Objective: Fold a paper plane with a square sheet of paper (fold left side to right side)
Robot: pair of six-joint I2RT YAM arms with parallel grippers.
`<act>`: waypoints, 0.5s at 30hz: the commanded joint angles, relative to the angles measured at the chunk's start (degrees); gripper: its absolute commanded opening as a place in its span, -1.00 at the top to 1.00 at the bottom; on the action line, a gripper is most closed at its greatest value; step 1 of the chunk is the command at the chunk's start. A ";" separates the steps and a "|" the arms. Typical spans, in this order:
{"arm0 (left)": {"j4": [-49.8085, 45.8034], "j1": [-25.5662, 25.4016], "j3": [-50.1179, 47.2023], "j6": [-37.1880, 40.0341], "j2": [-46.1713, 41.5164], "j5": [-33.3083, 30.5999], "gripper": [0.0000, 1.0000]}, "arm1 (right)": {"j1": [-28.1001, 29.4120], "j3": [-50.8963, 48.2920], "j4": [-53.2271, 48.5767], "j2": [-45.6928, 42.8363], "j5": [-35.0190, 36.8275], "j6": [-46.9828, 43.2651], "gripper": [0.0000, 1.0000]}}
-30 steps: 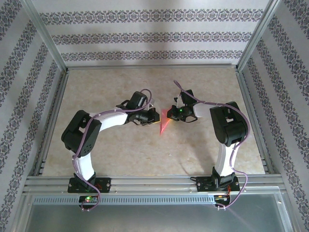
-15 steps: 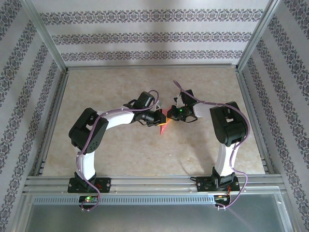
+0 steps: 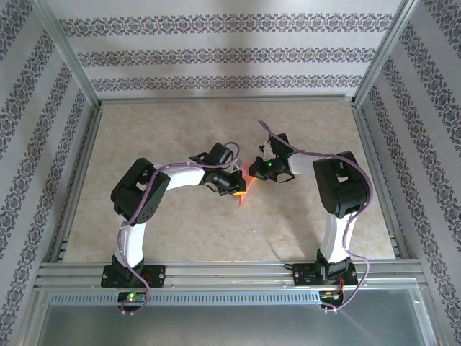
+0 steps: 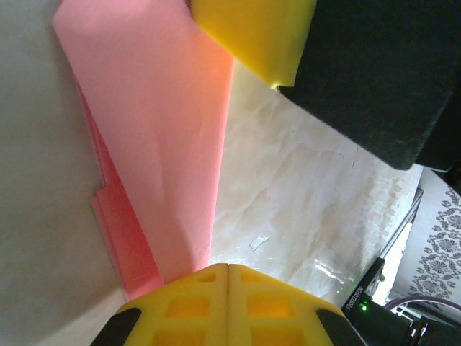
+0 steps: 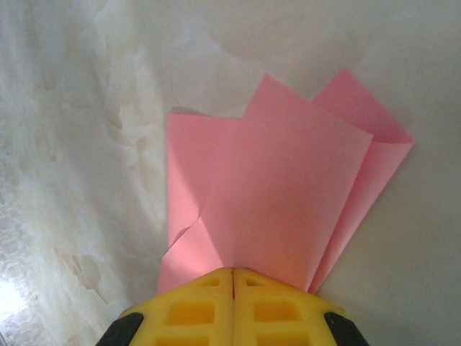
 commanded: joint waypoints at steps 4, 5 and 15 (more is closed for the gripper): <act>-1.96 -0.58 -0.02 2.17 1.44 -0.04 0.94 | 0.85 -1.07 -6.45 3.87 3.88 -1.25 1.00; -1.96 -0.58 0.04 2.18 1.67 0.11 0.94 | 0.85 -1.03 -6.51 3.93 3.86 -1.34 1.00; -2.46 -0.58 -0.67 2.45 2.00 -1.42 0.94 | 0.85 -0.78 -6.87 3.99 3.96 -1.48 1.00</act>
